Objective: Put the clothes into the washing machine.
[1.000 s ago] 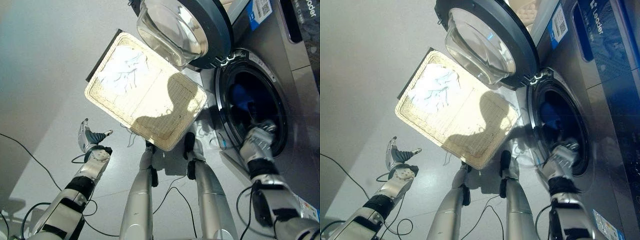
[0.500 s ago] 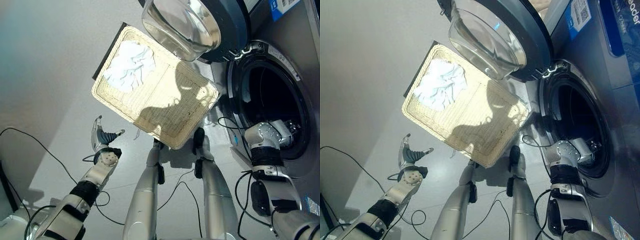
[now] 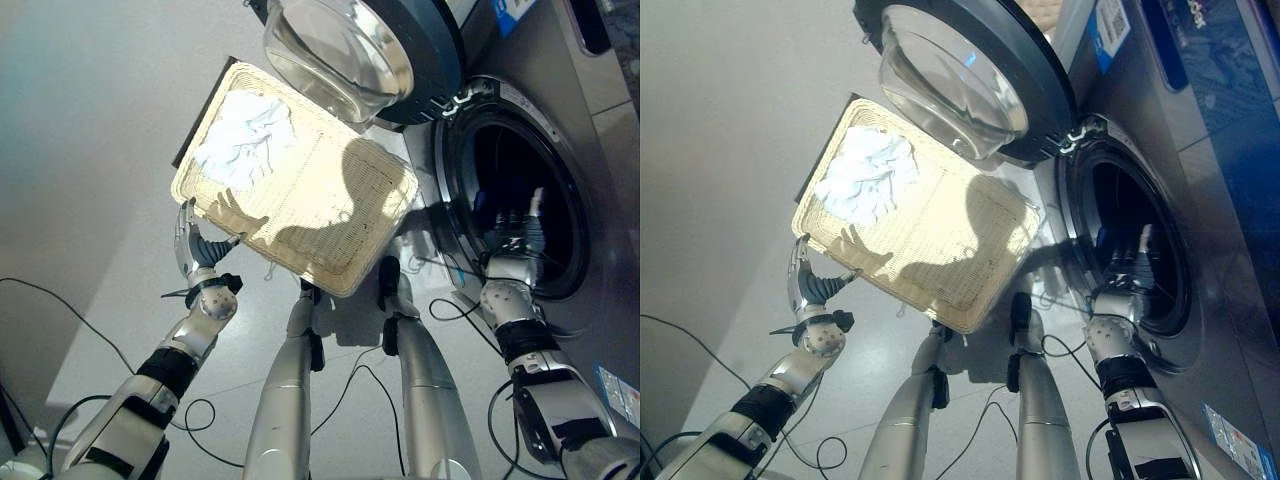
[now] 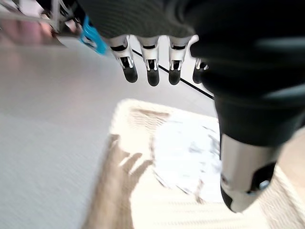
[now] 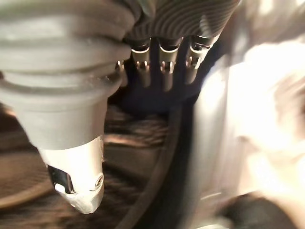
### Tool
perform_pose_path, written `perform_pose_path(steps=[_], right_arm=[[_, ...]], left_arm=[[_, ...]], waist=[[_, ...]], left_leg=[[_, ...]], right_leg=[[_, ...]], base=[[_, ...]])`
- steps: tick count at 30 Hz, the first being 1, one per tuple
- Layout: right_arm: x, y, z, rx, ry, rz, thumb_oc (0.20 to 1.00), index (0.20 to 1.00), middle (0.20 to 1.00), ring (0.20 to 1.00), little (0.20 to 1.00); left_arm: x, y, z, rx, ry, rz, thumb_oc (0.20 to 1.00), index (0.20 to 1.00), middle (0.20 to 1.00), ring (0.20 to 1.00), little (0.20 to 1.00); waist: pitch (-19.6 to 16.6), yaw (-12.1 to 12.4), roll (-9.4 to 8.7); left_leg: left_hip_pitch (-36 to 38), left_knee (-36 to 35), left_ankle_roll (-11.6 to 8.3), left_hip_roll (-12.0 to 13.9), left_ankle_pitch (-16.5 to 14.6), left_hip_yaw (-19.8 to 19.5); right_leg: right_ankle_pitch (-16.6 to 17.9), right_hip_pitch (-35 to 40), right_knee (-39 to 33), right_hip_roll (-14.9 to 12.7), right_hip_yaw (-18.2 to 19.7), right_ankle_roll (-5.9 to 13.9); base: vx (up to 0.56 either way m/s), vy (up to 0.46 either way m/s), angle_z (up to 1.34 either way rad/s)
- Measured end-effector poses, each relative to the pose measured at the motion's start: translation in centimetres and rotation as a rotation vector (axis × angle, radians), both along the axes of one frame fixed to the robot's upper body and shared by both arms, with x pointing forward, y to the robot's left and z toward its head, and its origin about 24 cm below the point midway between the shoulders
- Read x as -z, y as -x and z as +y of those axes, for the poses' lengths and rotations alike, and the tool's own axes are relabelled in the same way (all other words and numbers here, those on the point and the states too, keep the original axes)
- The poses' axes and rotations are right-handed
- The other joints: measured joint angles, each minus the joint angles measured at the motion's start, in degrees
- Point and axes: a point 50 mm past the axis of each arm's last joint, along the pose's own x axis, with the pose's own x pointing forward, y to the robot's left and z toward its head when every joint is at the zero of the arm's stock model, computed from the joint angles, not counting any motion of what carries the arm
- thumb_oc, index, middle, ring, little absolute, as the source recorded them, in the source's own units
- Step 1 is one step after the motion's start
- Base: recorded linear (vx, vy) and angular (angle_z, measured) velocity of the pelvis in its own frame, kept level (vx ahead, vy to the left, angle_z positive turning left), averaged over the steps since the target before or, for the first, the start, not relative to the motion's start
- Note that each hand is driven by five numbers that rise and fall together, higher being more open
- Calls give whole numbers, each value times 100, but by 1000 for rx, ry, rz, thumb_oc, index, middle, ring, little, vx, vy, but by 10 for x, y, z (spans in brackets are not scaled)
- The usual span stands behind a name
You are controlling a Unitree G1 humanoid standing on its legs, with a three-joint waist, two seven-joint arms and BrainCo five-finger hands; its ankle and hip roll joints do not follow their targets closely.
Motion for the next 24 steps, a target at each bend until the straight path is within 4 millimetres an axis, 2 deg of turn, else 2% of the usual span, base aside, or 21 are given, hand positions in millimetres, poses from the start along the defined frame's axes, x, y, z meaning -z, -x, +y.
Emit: perform_pose_path(steps=[3, 6, 8, 13, 15, 17, 19, 21, 24], right_arm=[[29, 7, 8, -88, 88, 138, 1000, 1000, 1000, 1000, 1000], [44, 13, 17, -156, 104, 197, 1000, 1000, 1000, 1000, 1000], [46, 12, 30, -214, 166, 212, 1000, 1000, 1000, 1000, 1000], [40, 16, 90, -465, 452, 201, 1000, 1000, 1000, 1000, 1000], [39, 20, 103, -514, 516, 184, 1000, 1000, 1000, 1000, 1000], [39, 23, 107, -533, 553, 180, 1000, 1000, 1000, 1000, 1000], [38, 26, 112, -553, 592, 173, 1000, 1000, 1000, 1000, 1000], [36, 27, 116, -563, 610, 156, 1000, 1000, 1000, 1000, 1000], [35, 29, 112, -559, 634, 151, 1000, 1000, 1000, 1000, 1000]], left_arm=[[-14, -8, -6, 28, 3, -36, 1000, 1000, 1000, 1000, 1000], [-25, -14, -4, 9, 1, -55, 1000, 1000, 1000, 1000, 1000], [-39, -21, -4, -8, -14, -75, 1000, 1000, 1000, 1000, 1000], [-63, -33, -2, -86, -47, -68, 1000, 1000, 1000, 1000, 1000], [-66, -35, 0, -112, -61, -52, 1000, 1000, 1000, 1000, 1000], [-68, -37, 2, -146, -87, -24, 1000, 1000, 1000, 1000, 1000], [-68, -41, 13, -217, -139, 28, 1000, 1000, 1000, 1000, 1000], [-71, -42, 28, -286, -203, 72, 1000, 1000, 1000, 1000, 1000], [-79, -43, 37, -347, -267, 104, 1000, 1000, 1000, 1000, 1000]], waist=[[2, -24, -4], [6, -131, -14], [8, -200, -34], [-4, -396, -272], [-3, -480, -341], [-7, -515, -411], [-7, -569, -585], [-10, -628, -684], [-9, -759, -709]], left_leg=[[-78, -15, 25, 12, 4, 19], [-85, -31, 57, -1, 8, 24], [-87, -62, 62, -1, 5, 40], [-116, -75, 56, 58, 1, 56], [-191, -46, 45, 68, -6, 57], [-279, -11, 40, 77, -10, 75], [-332, 0, 34, 99, -14, 155], [-392, 12, 33, 106, -15, 193], [-474, 39, 33, 108, -14, 208]], right_leg=[[81, -26, -101, 22, 3, -20], [133, -7, -171, 43, 10, -31], [157, -8, -223, 49, 17, -26], [166, -49, -250, 109, 18, -36], [169, -118, -249, 121, 19, -39], [191, -194, -244, 132, 39, -71], [210, -286, -242, 162, 94, -70], [228, -356, -242, 171, 123, -70], [247, -432, -240, 173, 138, -77]], base=[[-5, 100, -5], [-15, 85, -2], [-25, 100, -4], [-14, 57, -5], [-3, 65, -3], [4, 79, -5], [7, 97, -11], [3, 76, -9], [9, 76, -3]])
